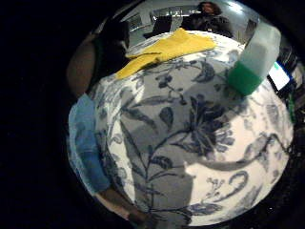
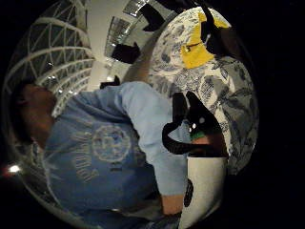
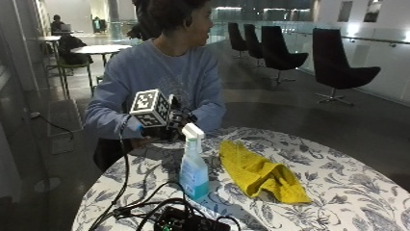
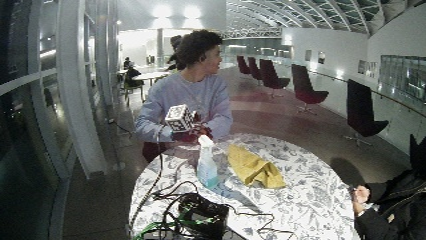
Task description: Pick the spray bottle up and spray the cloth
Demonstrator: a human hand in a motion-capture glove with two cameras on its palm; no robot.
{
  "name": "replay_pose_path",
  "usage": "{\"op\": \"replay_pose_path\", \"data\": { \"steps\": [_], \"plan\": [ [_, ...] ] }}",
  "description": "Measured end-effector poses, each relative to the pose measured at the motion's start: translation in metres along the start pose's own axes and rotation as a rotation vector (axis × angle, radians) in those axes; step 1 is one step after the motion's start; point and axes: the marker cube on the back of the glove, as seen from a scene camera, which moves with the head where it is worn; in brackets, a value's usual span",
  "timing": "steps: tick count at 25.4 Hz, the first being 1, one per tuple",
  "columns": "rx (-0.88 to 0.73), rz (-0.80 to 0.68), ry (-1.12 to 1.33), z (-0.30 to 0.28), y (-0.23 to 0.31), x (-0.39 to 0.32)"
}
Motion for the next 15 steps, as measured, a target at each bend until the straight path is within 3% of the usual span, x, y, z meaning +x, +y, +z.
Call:
{"op": "replay_pose_path", "data": {
  "steps": [10, 15],
  "plan": [
    [0.213, 0.230, -0.555, -0.040, 0.025, 0.053],
    [0.311, 0.280, -0.564, -0.047, 0.031, 0.074]
  ]
}}
